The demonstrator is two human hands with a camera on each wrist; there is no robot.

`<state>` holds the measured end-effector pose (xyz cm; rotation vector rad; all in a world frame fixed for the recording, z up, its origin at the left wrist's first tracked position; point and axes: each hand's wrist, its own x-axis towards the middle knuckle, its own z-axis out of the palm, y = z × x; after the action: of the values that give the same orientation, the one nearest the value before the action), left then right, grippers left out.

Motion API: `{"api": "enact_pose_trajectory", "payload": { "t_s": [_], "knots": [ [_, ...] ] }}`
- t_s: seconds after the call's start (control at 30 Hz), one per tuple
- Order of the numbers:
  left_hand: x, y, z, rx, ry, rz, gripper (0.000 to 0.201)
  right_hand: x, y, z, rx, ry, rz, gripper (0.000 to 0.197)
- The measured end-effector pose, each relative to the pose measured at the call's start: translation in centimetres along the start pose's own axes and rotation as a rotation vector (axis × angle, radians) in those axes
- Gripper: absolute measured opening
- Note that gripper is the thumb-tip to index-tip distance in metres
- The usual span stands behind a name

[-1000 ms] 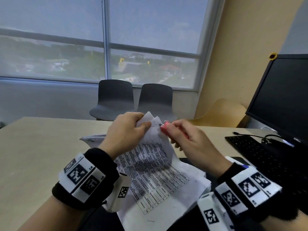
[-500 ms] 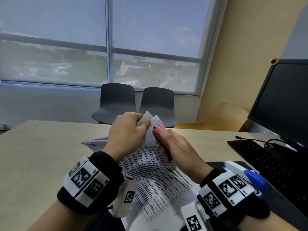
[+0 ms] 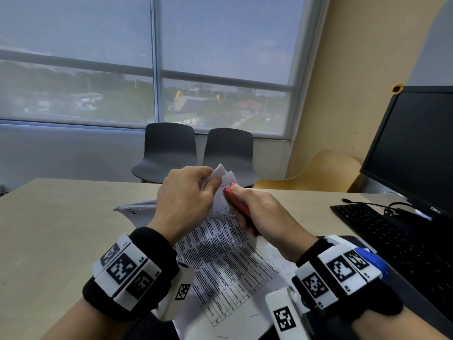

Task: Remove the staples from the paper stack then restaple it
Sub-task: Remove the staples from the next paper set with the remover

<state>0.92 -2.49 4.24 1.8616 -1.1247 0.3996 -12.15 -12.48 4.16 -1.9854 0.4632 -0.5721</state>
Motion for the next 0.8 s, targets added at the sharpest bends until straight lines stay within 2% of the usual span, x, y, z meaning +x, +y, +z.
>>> {"api": "enact_pose_trajectory", "payload": {
  "t_s": [0.27, 0.53, 0.8],
  "knots": [
    [-0.5, 0.1, 0.5, 0.047, 0.034, 0.177, 0.041, -0.6, -0.2, 0.4, -0.013, 0.02, 0.01, 0.048],
    [-0.4, -0.3, 0.1, -0.003, 0.008, 0.05, 0.044, -1.1, 1.2, 1.6, 0.222, -0.083, -0.031, 0.047],
    [-0.2, 0.1, 0.1, -0.014, 0.016, 0.04, 0.039, -0.9, 0.9, 1.3, 0.271, -0.064, -0.009, 0.053]
  ]
}}
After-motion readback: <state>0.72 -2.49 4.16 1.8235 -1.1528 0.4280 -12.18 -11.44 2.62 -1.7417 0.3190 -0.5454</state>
